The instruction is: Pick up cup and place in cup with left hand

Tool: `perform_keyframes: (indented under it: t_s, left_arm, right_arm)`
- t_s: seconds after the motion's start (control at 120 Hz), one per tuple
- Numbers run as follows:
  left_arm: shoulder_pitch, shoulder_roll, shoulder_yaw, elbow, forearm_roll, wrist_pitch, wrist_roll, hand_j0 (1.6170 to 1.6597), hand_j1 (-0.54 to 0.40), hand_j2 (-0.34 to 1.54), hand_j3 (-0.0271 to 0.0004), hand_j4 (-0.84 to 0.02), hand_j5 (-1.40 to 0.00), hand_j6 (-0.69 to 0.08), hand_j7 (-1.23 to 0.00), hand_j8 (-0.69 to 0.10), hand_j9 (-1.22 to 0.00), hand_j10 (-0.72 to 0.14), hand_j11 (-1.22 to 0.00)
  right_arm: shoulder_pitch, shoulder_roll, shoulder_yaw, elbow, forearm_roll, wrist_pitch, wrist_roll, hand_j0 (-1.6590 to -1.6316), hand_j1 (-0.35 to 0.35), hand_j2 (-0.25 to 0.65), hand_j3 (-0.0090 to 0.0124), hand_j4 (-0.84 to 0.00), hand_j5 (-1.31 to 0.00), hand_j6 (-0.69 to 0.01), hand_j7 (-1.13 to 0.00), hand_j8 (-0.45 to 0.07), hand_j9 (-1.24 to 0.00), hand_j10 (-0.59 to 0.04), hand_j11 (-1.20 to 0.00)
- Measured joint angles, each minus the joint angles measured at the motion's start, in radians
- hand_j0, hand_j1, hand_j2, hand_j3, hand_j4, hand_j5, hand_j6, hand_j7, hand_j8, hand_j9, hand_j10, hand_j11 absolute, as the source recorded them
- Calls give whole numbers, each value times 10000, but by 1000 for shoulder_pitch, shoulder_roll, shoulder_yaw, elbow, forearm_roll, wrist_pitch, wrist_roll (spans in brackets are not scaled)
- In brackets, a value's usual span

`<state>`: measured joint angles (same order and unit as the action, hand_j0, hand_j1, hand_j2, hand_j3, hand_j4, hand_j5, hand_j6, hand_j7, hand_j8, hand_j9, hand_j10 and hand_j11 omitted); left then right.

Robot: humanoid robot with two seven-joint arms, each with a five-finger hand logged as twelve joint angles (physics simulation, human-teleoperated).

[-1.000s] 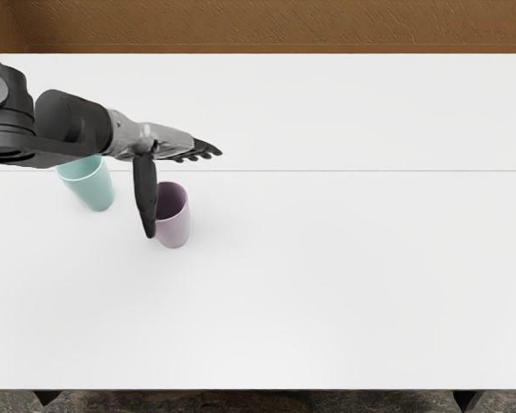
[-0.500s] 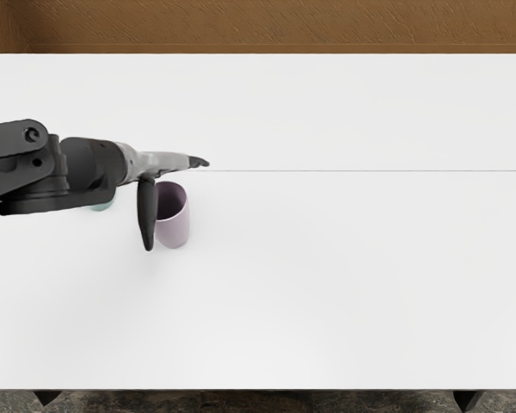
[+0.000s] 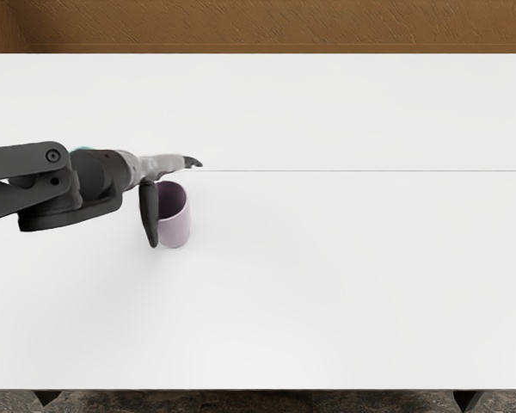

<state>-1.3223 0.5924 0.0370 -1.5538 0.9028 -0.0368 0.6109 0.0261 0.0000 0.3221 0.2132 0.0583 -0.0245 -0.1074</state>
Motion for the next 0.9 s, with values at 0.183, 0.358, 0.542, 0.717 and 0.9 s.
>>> perform_keyframes:
  t_s: [0.183,0.358,0.542,0.717,0.9]
  left_arm:
    - [0,0,11,9,3,4,0,16571,2109,16,0,-1472,-1799,-1498,-1791,-1505,-1785,-1490,-1781]
    - [0,2,13,12,0,3,0,16565,1640,256,0,-2241,-2792,-2267,-2784,-2275,-2779,-2263,-2775]
    - [0,1,14,13,-2,2,0,16551,1289,262,0,-3084,-3944,-3119,-3925,-3141,-3910,-3144,-3896]
    - [-4,1,14,14,-3,-5,0,16543,740,383,0,-3931,-5059,-3980,-5017,-4023,-4979,-4049,-4942]
    - [-11,3,14,19,-9,-9,0,16543,-71,347,0,-4434,-5870,-3417,-5891,-3789,-5789,-4512,-5760]
  right_arm:
    - [0,0,0,0,0,0,0,-16581,-3117,-64,0,-311,-404,-310,-404,-311,-404,-311,-404]
    - [0,0,0,0,0,0,0,-16581,-3116,-65,0,-312,-404,-311,-404,-311,-404,-312,-404]
    - [0,0,0,0,-1,0,0,-16581,-3117,-65,0,-312,-404,-311,-404,-311,-404,-312,-404]
    - [0,0,0,0,-1,0,0,-16581,-3117,-65,0,-312,-404,-311,-404,-312,-404,-312,-404]
    - [0,0,0,0,-2,0,0,-16581,-3117,-65,0,-312,-404,-311,-404,-311,-404,-312,-404]
